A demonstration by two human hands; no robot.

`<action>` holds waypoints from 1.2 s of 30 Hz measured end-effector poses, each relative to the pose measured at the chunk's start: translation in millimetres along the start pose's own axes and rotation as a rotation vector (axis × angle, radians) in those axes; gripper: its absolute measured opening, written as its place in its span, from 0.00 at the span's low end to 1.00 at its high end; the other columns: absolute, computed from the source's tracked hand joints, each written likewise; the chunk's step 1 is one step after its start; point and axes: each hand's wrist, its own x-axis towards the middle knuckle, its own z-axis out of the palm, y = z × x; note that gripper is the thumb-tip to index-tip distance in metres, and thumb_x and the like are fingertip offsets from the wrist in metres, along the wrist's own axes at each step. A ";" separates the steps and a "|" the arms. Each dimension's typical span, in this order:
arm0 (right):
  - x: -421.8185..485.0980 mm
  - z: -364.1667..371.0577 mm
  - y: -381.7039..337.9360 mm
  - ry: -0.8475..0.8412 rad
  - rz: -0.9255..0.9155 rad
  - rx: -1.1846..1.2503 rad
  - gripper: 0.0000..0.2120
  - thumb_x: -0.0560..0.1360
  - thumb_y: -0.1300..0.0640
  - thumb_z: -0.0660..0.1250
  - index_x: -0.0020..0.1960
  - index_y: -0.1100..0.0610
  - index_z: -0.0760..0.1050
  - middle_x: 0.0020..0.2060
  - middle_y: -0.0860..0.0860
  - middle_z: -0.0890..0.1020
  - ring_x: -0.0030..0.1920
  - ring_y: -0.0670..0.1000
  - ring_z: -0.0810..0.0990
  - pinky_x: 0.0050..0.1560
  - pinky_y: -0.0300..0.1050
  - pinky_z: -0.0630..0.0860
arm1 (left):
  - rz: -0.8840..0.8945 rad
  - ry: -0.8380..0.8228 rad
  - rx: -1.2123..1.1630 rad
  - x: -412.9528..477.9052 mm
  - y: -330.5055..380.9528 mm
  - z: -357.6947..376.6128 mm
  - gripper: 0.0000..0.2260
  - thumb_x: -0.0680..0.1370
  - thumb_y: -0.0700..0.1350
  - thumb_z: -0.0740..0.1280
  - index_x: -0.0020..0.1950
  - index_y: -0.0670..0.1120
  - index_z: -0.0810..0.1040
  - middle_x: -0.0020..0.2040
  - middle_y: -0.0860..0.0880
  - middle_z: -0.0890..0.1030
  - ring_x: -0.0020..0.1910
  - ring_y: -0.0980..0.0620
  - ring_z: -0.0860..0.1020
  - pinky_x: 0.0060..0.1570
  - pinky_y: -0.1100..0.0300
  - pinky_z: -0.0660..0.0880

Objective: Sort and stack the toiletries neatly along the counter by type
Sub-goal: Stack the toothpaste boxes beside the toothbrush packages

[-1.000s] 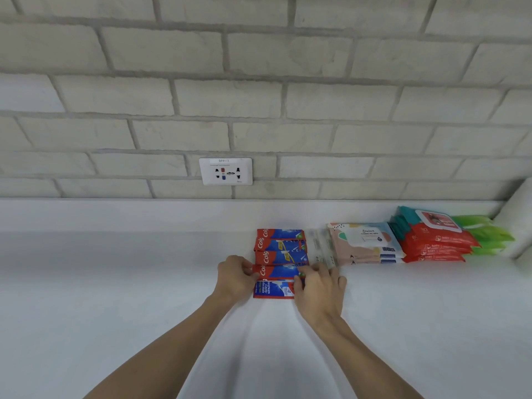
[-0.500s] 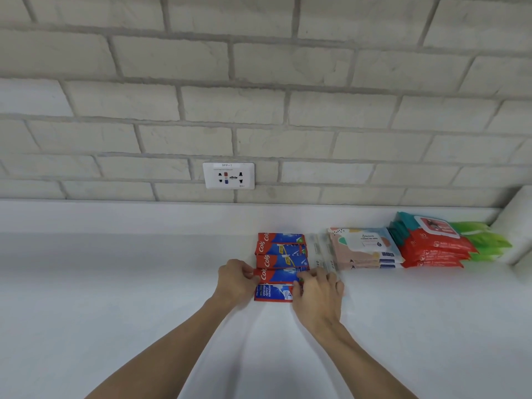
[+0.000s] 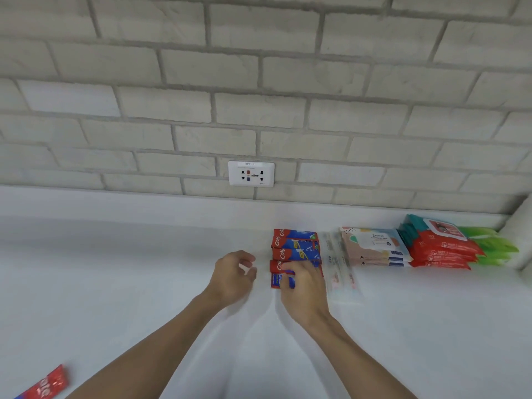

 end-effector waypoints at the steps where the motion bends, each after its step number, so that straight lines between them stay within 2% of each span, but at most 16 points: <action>1: -5.2 1.8 -8.5 0.000 -0.014 0.030 0.10 0.75 0.58 0.66 0.55 0.51 0.80 0.52 0.49 0.80 0.53 0.51 0.77 0.57 0.48 0.75 | 0.023 0.013 0.013 -6.4 -2.9 -9.1 0.10 0.75 0.44 0.69 0.56 0.47 0.79 0.48 0.53 0.80 0.41 0.55 0.79 0.42 0.73 0.72; 4: -19.9 7.4 -33.4 -0.045 -0.048 0.109 0.11 0.76 0.57 0.65 0.58 0.51 0.79 0.54 0.48 0.79 0.55 0.49 0.76 0.59 0.46 0.74 | 0.091 0.048 0.059 -26.3 -12.4 -36.1 0.10 0.75 0.44 0.69 0.56 0.49 0.79 0.49 0.53 0.79 0.42 0.58 0.77 0.40 0.77 0.69; 7: -34.2 14.8 -63.0 -0.129 -0.085 0.138 0.12 0.78 0.56 0.63 0.60 0.49 0.77 0.57 0.46 0.78 0.59 0.47 0.74 0.60 0.36 0.70 | 0.123 0.072 0.105 -48.2 -27.8 -65.8 0.10 0.75 0.44 0.69 0.56 0.50 0.79 0.50 0.54 0.79 0.44 0.58 0.77 0.43 0.75 0.68; 10: -52.3 26.3 -95.8 -0.195 -0.129 0.176 0.12 0.79 0.55 0.63 0.61 0.49 0.77 0.57 0.45 0.78 0.60 0.46 0.73 0.58 0.33 0.66 | 0.130 0.094 0.154 -71.6 -48.0 -97.5 0.10 0.75 0.44 0.70 0.56 0.50 0.79 0.50 0.55 0.79 0.46 0.58 0.77 0.46 0.72 0.70; 16: -90.8 56.5 -149.8 -0.357 -0.171 0.240 0.11 0.78 0.55 0.62 0.59 0.47 0.77 0.54 0.43 0.79 0.56 0.45 0.74 0.58 0.37 0.71 | 0.089 0.098 0.252 -118.8 -92.8 -157.3 0.11 0.74 0.43 0.70 0.56 0.51 0.79 0.50 0.55 0.80 0.47 0.56 0.77 0.50 0.64 0.73; 23: -125.3 92.7 -196.4 -0.537 -0.205 0.263 0.10 0.77 0.54 0.62 0.55 0.49 0.79 0.47 0.42 0.80 0.47 0.44 0.75 0.55 0.40 0.75 | -0.030 0.033 0.345 -160.5 -142.4 -206.9 0.12 0.75 0.43 0.69 0.58 0.50 0.78 0.52 0.55 0.78 0.49 0.57 0.74 0.43 0.75 0.66; 25: -131.3 102.2 -208.0 -0.574 -0.202 0.265 0.10 0.77 0.54 0.63 0.56 0.50 0.79 0.45 0.41 0.79 0.45 0.43 0.75 0.54 0.41 0.76 | -0.070 -0.003 0.357 -169.7 -153.4 -218.0 0.13 0.75 0.44 0.68 0.59 0.51 0.77 0.54 0.55 0.78 0.49 0.57 0.74 0.44 0.74 0.66; 31: -144.1 130.0 -230.7 -0.667 -0.158 0.228 0.14 0.76 0.51 0.67 0.61 0.51 0.76 0.50 0.45 0.79 0.51 0.46 0.78 0.57 0.41 0.76 | -0.155 -0.115 0.420 -191.6 -180.1 -236.1 0.17 0.74 0.48 0.70 0.62 0.52 0.76 0.56 0.55 0.77 0.50 0.57 0.73 0.50 0.68 0.70; 33: -147.7 138.4 -235.7 -0.669 -0.127 0.221 0.16 0.76 0.51 0.68 0.63 0.52 0.75 0.50 0.45 0.78 0.52 0.46 0.78 0.56 0.38 0.75 | -0.182 -0.147 0.438 -195.8 -185.7 -237.7 0.19 0.74 0.51 0.71 0.63 0.52 0.75 0.58 0.55 0.77 0.52 0.57 0.73 0.54 0.67 0.72; 36: -151.8 147.6 -245.3 -0.640 -0.087 0.210 0.17 0.76 0.51 0.68 0.64 0.53 0.73 0.52 0.48 0.79 0.55 0.47 0.78 0.55 0.38 0.75 | -0.183 -0.168 0.460 -200.2 -192.4 -238.4 0.19 0.73 0.52 0.71 0.63 0.51 0.75 0.58 0.53 0.78 0.54 0.56 0.75 0.54 0.66 0.73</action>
